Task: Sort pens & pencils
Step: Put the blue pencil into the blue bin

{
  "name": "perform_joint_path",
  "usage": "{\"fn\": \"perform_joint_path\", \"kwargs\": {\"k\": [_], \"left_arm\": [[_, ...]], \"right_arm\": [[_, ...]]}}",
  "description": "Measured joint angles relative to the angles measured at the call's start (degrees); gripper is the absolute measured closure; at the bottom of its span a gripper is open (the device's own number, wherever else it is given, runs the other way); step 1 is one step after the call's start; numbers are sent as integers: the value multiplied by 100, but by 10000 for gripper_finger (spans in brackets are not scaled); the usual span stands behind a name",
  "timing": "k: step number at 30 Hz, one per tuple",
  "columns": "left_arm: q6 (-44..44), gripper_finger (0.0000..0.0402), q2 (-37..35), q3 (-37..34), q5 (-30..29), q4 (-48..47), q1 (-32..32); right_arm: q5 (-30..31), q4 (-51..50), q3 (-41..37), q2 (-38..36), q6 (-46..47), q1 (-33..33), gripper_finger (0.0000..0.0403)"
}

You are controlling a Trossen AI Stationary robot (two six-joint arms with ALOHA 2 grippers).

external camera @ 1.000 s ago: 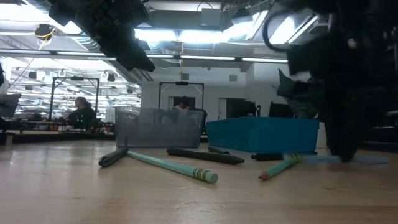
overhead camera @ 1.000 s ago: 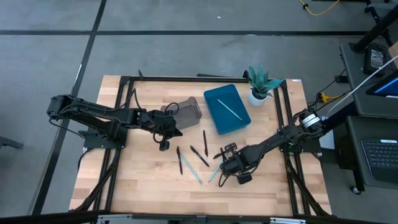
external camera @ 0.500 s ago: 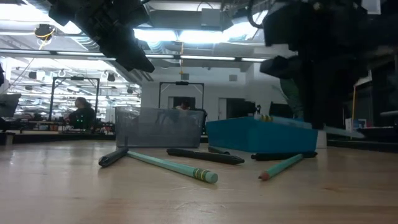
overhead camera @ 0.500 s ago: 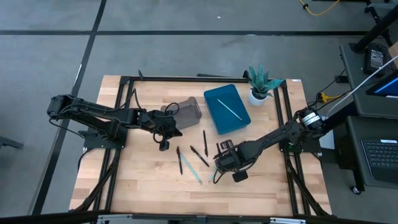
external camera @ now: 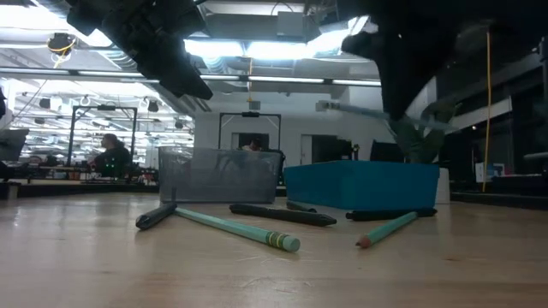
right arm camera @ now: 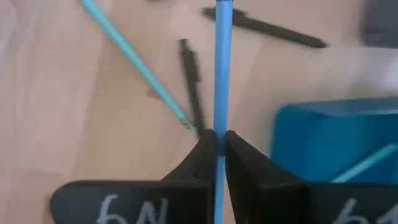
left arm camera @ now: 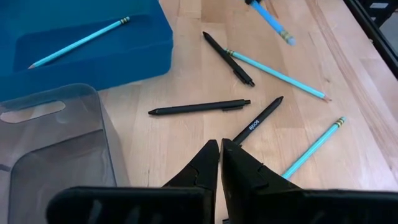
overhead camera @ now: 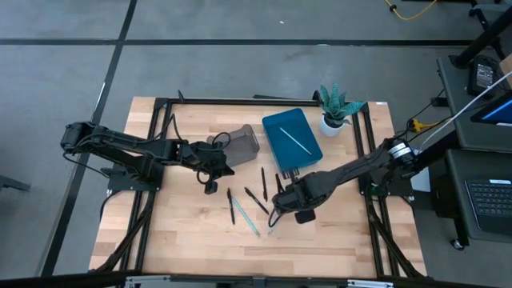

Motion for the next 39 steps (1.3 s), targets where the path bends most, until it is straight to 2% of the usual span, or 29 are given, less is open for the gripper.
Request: {"fn": "perform_joint_path", "kwargs": {"k": [14,21,32,39], "left_arm": [[157,388,0,0,1,0,0],[162,388,0,0,1,-20,0],[162,388,0,0,0,-96,0],[164,388,0,0,1,-109,0]], "right_arm": [[711,-1123,911,0,37,-292,379],[742,-1343,1022,-140,-29,-479,384],[916,-1082,992,-1315,51,-834,383],[952,-157,180,-2228,-51,-926,383]]}}
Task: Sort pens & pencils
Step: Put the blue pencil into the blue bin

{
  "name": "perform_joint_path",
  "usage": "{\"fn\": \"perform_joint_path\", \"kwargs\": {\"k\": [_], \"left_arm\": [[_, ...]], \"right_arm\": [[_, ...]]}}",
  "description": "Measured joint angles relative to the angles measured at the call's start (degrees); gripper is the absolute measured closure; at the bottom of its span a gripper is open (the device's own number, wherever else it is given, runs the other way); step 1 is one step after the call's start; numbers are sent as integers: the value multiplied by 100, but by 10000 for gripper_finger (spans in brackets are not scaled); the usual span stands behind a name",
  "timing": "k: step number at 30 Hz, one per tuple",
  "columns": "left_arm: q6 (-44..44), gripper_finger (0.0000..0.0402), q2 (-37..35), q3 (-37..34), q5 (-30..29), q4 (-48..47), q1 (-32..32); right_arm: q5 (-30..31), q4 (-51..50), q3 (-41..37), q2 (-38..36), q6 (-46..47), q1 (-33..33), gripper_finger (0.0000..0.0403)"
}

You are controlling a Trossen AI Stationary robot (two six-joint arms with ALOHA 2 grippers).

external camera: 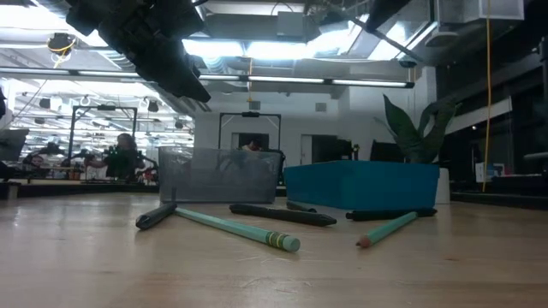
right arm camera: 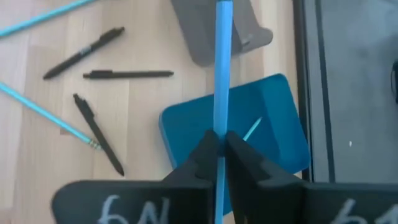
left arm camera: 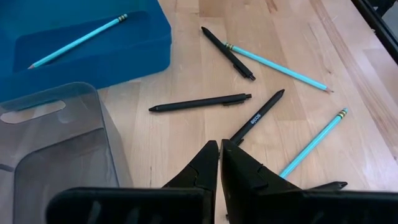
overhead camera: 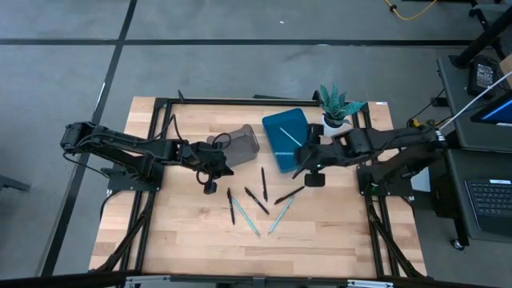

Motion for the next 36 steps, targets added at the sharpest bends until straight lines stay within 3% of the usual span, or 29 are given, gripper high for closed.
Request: {"fn": "perform_joint_path", "kwargs": {"k": [11,21,36], "left_arm": [[0,388,0,0,-1,-1,0],[0,388,0,0,0,-2,0],[-9,388,0,0,-2,-2,0]], "right_arm": [[67,2264,-2244,-1330,-482,-520,383],[-324,4582,-4093,-2415,-732,-932,381],[-1368,7283,-5890,-2911,-818,-1794,381]]}}
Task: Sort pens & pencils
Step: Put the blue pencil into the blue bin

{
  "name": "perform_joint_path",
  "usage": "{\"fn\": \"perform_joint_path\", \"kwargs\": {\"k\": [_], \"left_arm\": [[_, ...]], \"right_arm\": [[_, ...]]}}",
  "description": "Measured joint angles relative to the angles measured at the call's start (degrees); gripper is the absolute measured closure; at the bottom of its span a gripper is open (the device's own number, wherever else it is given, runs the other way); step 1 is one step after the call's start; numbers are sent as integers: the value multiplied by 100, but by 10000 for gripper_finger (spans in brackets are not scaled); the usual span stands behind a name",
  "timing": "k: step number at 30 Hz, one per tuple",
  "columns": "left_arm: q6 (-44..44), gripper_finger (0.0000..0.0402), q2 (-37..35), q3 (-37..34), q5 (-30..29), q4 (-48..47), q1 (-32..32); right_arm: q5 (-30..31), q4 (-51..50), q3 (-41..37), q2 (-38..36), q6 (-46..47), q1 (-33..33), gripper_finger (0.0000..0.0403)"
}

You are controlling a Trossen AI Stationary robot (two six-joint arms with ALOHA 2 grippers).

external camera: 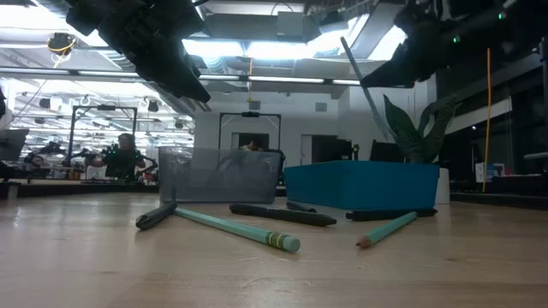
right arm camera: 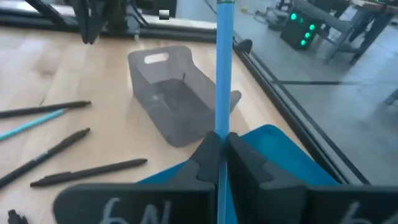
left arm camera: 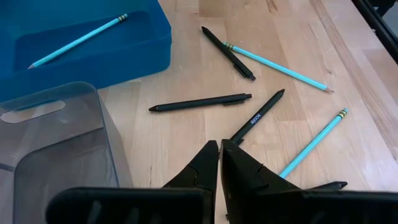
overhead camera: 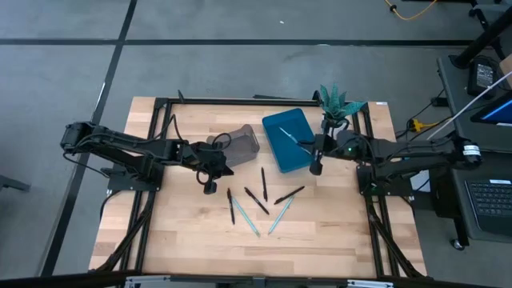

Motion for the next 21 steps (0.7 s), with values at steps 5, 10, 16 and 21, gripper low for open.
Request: {"fn": "perform_joint_path", "kwargs": {"k": [5,10,16,21], "left_arm": [[-4,388,2,0,2,2,0],[-13,388,2,0,0,2,0],[-47,388,2,0,1,2,0],[-45,388,2,0,0,4,0]], "right_arm": [[-229,548,-363,0,29,-336,381],[-539,523,-423,4,122,-672,383],[-1112,501,-423,4,174,-1162,381],[-1449,450,-423,4,181,-1472,381]]}}
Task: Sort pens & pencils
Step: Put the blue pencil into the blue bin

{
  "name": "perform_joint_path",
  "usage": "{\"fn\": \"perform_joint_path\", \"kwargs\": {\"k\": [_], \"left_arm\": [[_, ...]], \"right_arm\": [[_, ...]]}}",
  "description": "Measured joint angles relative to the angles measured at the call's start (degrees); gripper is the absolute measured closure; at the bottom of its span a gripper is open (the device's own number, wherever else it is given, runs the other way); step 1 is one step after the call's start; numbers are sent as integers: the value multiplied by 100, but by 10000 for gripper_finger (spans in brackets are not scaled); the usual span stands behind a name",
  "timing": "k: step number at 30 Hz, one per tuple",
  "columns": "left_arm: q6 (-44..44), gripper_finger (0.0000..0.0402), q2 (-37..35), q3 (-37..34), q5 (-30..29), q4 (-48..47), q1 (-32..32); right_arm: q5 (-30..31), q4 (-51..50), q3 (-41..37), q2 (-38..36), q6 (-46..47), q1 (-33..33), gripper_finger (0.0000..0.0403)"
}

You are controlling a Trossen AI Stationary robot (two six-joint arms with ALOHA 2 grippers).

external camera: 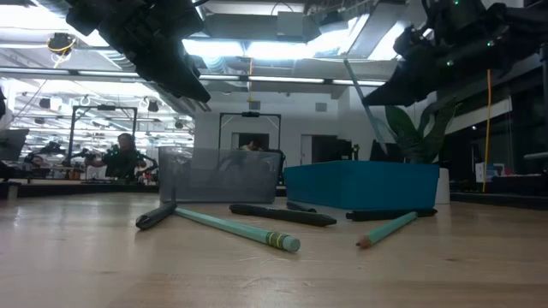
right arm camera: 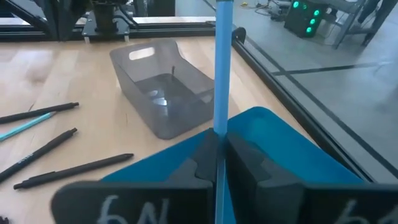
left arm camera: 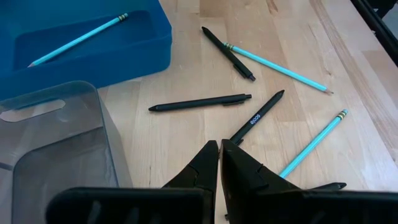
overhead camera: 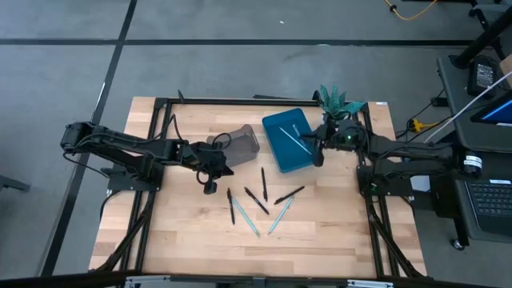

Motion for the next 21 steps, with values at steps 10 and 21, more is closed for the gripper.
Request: {"fn": "perform_joint_path", "kwargs": {"k": [10,21], "left_arm": [[32,388,0,0,0,2,7],[46,388,0,0,-296,4,7]], "right_arm": [[-452,-543,67,19,168,-482,381],[-483,-2035,1198,1024,-2,-610,380]]}}
